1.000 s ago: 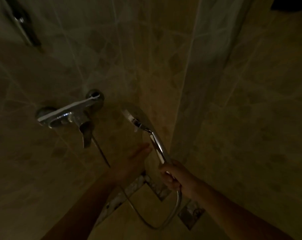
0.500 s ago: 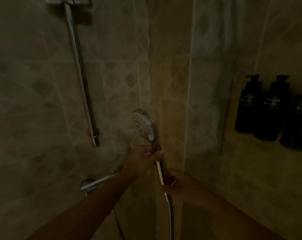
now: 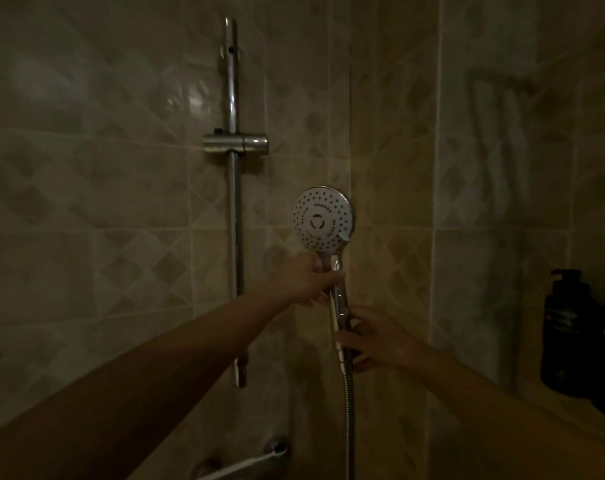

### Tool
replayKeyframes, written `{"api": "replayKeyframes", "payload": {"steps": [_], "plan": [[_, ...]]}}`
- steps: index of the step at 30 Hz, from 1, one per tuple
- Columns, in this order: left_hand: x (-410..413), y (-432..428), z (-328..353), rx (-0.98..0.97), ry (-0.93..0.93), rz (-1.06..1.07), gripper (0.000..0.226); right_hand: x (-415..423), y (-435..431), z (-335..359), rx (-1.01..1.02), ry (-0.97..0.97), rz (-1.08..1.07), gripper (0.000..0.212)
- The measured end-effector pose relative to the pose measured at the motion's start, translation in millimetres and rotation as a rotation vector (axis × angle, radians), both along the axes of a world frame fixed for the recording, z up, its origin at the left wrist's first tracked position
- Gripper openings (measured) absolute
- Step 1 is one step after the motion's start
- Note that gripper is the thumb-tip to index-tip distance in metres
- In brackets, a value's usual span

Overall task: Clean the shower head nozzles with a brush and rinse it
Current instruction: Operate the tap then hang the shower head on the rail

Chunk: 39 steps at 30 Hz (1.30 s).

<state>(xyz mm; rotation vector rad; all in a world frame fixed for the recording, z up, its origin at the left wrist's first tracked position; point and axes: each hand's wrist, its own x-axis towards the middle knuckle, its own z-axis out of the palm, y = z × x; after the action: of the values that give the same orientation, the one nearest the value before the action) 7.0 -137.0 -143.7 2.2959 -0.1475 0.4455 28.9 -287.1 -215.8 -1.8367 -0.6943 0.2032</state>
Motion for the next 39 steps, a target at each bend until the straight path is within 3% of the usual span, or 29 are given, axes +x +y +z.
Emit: {"api": "replayKeyframes", "payload": {"steps": [3,6,15,19,23,30,34,39], "plan": [[3.5,29.0,32.2,0.165,-0.093,0.004,0.028,11.4,17.6,36.2,0.01,0.01,-0.027,0.016],[-1.8,61.6,60.2,0.246,-0.251,0.042,0.028,27.6,36.1,72.6,0.035,0.016,-0.052,0.001],[-10.9,164.4,137.3,0.29,-0.729,0.242,0.034,73.8,78.1,190.8,0.061,-0.03,0.027,0.008],[-4.8,196.3,163.3,0.318,-0.666,0.298,0.06,85.0,98.8,242.3,0.024,-0.09,0.017,0.013],[19.8,210.5,177.3,0.438,-0.518,0.269,0.043,92.4,117.0,283.5,0.036,-0.145,-0.005,0.01],[42.1,224.6,172.6,0.38,-0.697,0.263,0.027,103.2,139.4,324.4,0.067,-0.221,-0.07,0.008],[51.0,233.2,165.7,0.207,-0.785,0.204,0.026,109.1,140.1,335.4,0.064,-0.237,-0.058,0.011],[55.0,236.1,162.5,0.176,-0.821,0.188,0.029,115.0,139.7,342.0,0.103,-0.245,-0.045,0.013]]}}
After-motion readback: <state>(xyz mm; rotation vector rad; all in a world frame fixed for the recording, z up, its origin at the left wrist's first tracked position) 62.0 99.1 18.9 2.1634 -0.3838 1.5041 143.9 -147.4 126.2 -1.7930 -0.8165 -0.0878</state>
